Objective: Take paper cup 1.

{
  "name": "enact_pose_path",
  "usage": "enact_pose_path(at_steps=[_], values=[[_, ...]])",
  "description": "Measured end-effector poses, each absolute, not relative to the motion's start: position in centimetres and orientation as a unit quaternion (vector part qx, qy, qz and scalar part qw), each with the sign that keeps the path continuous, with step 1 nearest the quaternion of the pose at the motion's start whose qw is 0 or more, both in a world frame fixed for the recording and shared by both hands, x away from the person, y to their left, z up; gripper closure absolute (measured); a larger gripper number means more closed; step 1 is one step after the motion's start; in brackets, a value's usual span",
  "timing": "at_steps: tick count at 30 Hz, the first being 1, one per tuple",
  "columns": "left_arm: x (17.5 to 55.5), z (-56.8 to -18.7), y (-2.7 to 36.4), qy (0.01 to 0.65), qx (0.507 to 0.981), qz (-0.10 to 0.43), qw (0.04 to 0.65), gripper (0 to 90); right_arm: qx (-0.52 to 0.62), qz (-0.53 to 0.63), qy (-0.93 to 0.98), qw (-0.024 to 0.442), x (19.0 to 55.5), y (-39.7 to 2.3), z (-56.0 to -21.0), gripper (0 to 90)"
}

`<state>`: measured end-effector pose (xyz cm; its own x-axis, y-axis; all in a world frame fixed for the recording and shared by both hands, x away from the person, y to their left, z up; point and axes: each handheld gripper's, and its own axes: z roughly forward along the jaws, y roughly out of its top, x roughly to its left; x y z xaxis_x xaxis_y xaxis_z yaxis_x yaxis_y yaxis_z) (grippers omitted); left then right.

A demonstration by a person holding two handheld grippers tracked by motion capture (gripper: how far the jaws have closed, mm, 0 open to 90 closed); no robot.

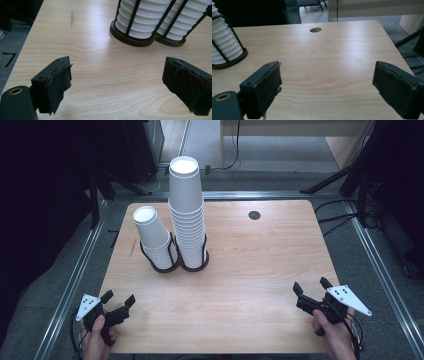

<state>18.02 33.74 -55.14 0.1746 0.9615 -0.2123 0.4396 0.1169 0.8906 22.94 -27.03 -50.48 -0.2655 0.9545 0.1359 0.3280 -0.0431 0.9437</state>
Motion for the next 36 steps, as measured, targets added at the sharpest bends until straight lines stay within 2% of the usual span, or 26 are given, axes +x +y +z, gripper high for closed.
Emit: enact_pose_path(at_steps=[9,36], values=[[17.9,-55.2,33.7,0.581,0.604,0.276,0.47,8.4,0.491,0.527,0.62,0.309,24.4,-23.2,-47.2,8.1],[17.7,-55.2,33.8,0.581,0.602,0.27,0.476,8.4,0.45,0.569,0.624,0.291,26.9,-16.3,-42.5,8.1]])
